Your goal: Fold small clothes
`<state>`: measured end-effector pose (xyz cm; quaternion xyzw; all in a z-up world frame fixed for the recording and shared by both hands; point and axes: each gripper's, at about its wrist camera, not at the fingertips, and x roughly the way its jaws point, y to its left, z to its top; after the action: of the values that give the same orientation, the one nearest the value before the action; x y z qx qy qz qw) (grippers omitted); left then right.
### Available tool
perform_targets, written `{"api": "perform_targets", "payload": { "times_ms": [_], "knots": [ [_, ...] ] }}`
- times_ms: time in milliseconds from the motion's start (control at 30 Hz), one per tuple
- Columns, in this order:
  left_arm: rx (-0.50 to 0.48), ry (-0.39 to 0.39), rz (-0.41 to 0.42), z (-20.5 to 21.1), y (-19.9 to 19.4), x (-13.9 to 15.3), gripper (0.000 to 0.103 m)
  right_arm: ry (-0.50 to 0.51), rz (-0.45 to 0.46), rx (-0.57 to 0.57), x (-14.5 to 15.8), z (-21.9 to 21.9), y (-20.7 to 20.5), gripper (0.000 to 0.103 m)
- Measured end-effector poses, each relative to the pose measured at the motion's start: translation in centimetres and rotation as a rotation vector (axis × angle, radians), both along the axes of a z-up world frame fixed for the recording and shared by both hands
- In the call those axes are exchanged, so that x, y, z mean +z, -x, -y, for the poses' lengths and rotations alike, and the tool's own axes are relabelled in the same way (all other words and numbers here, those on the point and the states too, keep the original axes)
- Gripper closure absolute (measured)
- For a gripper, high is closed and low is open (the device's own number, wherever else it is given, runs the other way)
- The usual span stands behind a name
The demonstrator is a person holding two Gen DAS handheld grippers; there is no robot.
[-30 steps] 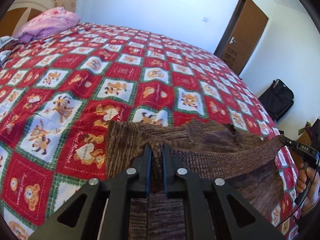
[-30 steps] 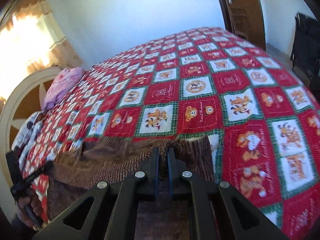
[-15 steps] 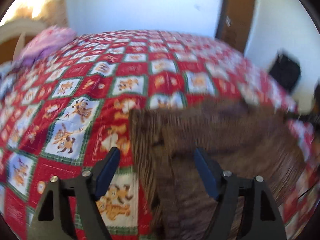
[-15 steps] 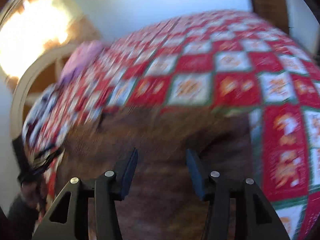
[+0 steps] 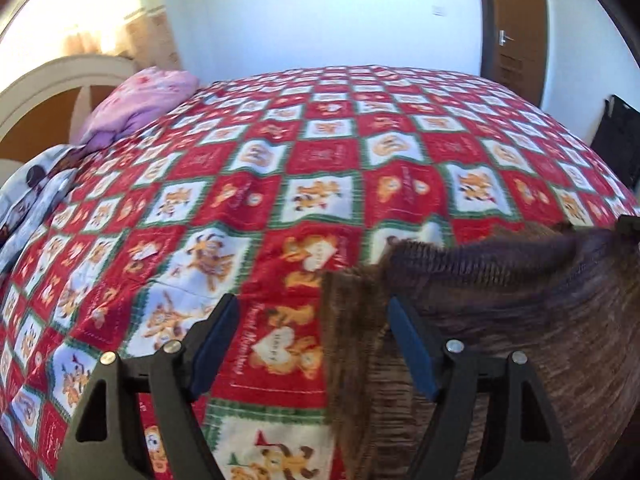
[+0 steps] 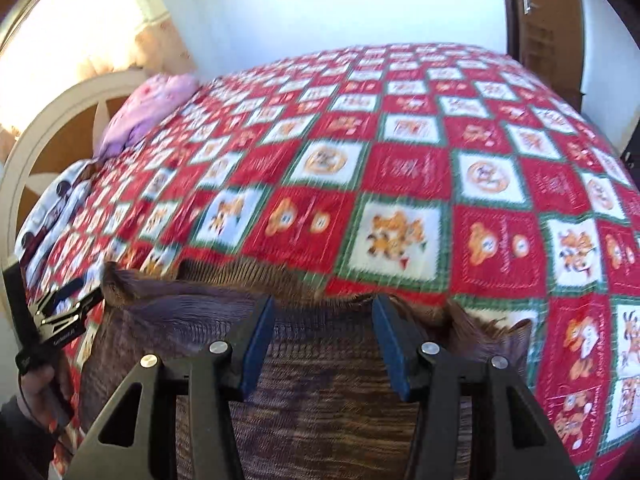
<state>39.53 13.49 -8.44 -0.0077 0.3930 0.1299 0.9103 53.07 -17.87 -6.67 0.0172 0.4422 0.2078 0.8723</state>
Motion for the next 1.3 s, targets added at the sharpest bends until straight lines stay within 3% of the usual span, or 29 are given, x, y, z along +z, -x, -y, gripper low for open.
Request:
{"api": "perform_targets", "payload": {
  "times_ms": [200, 433, 600, 733, 800, 967, 1067, 1100, 1233, 1267, 1300],
  "knots": [
    [0.011, 0.005, -0.044, 0.3, 1.7, -1.0, 0.024, 0.021, -0.010, 0.008, -0.9, 2.4, 2.9, 0.051],
    [-0.061, -0.006, -0.102, 3.0, 6.5, -2.3, 0.024, 0.101, -0.069, 0.021, -4.0, 6.0, 7.9, 0.051],
    [-0.062, 0.001, -0.069, 3.5, 9.9, -2.3, 0.024, 0.134, -0.040, 0.019, -3.9, 7.9, 11.0, 0.051],
    [-0.057, 0.019, -0.070, 3.6, 11.3, -1.9, 0.023, 0.077, -0.034, 0.022, -3.3, 8.5, 13.2, 0.051],
    [-0.066, 0.008, -0.077, 4.0, 11.8, -2.2, 0.023, 0.094, -0.073, 0.047, -4.4, 8.2, 14.7, 0.051],
    [-0.075, -0.007, -0.074, 4.1, 13.0, -2.8, 0.023, 0.181, -0.053, 0.080, -4.7, 7.8, 18.4, 0.051],
    [-0.070, 0.003, -0.067, 3.6, 13.6, -2.8, 0.020, 0.171, -0.068, 0.083, -4.2, 8.1, 18.7, 0.051],
    [-0.065, 0.009, -0.066, 3.4, 13.6, -2.8, 0.019, 0.124, -0.055, 0.071, -3.5, 8.7, 18.7, 0.051],
    [-0.059, 0.024, -0.060, 3.0, 14.0, -2.7, 0.019, 0.053, -0.018, -0.024, -2.3, 10.9, 17.6, 0.051],
    [-0.059, 0.024, -0.059, 3.0, 14.1, -2.7, 0.019, 0.052, -0.026, -0.040, -2.5, 11.2, 17.2, 0.054],
    [-0.059, 0.025, -0.058, 2.9, 14.1, -2.8, 0.019, 0.050, -0.038, -0.046, -2.8, 11.3, 16.8, 0.066]
  ]
}}
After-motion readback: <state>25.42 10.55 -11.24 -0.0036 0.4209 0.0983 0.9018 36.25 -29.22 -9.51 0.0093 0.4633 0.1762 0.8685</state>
